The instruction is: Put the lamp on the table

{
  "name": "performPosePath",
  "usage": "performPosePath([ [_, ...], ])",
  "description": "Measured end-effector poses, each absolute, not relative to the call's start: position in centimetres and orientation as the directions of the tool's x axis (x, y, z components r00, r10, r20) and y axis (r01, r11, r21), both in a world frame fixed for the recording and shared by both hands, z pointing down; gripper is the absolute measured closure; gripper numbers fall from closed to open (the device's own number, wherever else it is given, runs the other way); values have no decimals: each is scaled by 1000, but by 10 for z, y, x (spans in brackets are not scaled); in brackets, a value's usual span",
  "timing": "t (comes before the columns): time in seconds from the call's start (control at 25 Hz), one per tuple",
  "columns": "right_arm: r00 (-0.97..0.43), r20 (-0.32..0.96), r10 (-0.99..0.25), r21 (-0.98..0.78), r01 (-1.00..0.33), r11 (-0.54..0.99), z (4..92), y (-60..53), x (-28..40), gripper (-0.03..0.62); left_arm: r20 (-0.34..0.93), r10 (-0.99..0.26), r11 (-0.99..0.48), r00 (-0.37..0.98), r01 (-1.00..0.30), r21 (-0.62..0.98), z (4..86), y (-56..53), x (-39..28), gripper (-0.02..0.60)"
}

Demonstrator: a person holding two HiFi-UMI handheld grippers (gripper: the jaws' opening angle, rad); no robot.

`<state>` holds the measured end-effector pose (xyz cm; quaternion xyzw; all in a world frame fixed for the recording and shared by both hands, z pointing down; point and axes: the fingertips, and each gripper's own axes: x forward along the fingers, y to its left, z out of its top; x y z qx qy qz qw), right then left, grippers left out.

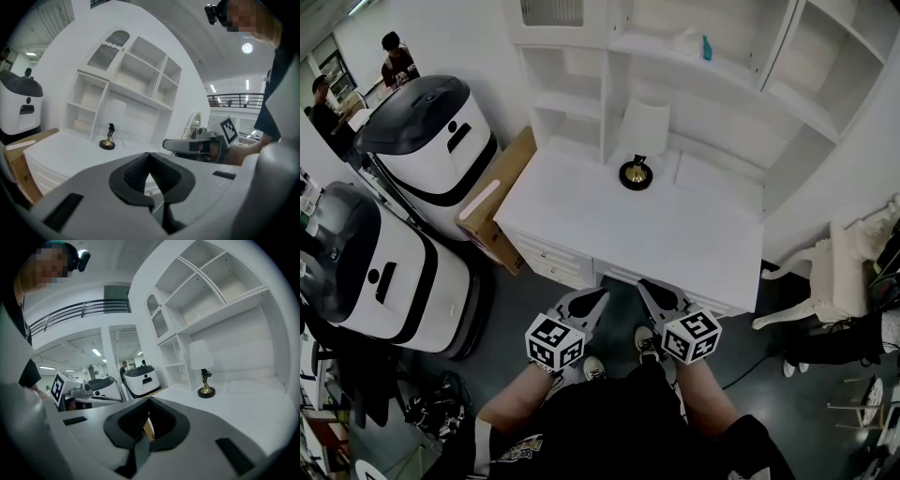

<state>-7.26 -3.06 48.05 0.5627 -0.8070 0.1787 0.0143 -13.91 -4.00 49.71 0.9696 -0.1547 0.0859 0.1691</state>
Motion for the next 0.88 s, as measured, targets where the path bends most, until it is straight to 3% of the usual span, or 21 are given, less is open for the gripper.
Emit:
performPosePath([
  [0.88,-365,222,-904,-286,-911,298,483,-29,-74,568,222,-273,-889,936,-333,314,501,-37,-141,574],
])
